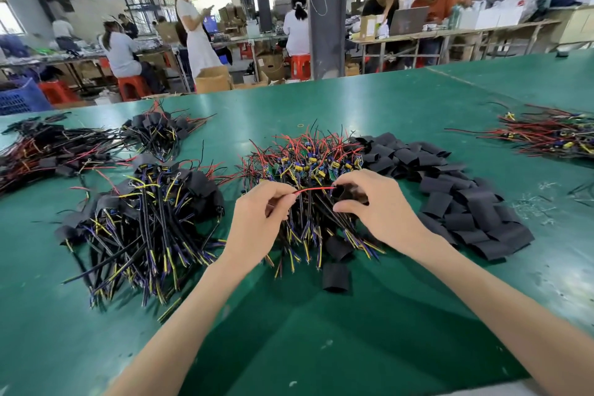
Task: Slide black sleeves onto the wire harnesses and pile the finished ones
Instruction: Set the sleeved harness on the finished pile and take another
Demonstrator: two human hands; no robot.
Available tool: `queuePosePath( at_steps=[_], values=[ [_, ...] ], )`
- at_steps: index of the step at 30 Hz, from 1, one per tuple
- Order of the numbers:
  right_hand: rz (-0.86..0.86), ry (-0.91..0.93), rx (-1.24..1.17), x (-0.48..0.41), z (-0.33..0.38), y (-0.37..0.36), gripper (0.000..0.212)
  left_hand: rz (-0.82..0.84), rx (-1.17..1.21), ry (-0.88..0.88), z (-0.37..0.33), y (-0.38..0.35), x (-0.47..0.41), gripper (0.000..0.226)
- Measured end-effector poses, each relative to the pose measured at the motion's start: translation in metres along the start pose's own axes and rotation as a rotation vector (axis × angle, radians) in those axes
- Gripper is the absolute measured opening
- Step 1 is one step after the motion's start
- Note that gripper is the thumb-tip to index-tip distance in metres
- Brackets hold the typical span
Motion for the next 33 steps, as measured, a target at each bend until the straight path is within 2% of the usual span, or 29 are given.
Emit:
queuePosePath(
  at_steps=[9, 15, 17, 21, 23, 25, 29, 31, 33],
  values=[
    [0.049, -0.093, -0.204, 0.002, 0.006, 0.003, 0.038, 0.007, -0.047, -0.059, -0.001, -0.004, 0.002, 0.010],
    [0.026, -0.050, -0.267, 0.002, 0.013, 0.005, 0.036, -0.039, -0.168, -0.186, -0.004, -0.001, 0.003, 0.007],
    [0.030, -0.012, -0.226, 0.002, 0.014, 0.005, 0.035, -0.045, -0.215, -0.233, -0.007, -0.002, 0.004, 0.007],
    [0.084, 0.165, 0.006, 0.005, 0.019, -0.002, 0.032, -0.025, -0.306, -0.321, -0.013, -0.007, 0.007, 0.008],
    [0.109, 0.268, 0.102, 0.007, 0.024, -0.008, 0.027, -0.001, -0.272, -0.341, -0.016, -0.011, 0.010, 0.009],
    [0.105, 0.341, 0.171, 0.010, 0.026, -0.015, 0.020, 0.067, -0.185, -0.273, -0.016, -0.015, 0.013, 0.016],
    [-0.007, 0.247, 0.100, 0.007, 0.021, -0.011, 0.008, 0.159, -0.152, -0.202, -0.009, -0.014, 0.010, 0.034],
    [-0.062, 0.188, 0.040, 0.004, 0.017, -0.004, 0.007, 0.179, -0.281, -0.222, 0.000, -0.008, 0.004, 0.042],
    [-0.125, 0.156, -0.002, 0.002, 0.013, 0.004, 0.005, 0.249, -0.456, -0.230, 0.013, -0.004, -0.001, 0.036]
  ],
)
Point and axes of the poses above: each hand's wrist, its own x-axis away from the middle knuckle, its own y-axis out of the back of the hand, z = x × y, the point moved 4 cm from there along -x, towards the middle knuckle, and after that the axes turned 15 degrees about -x, right-handed, at the moved point
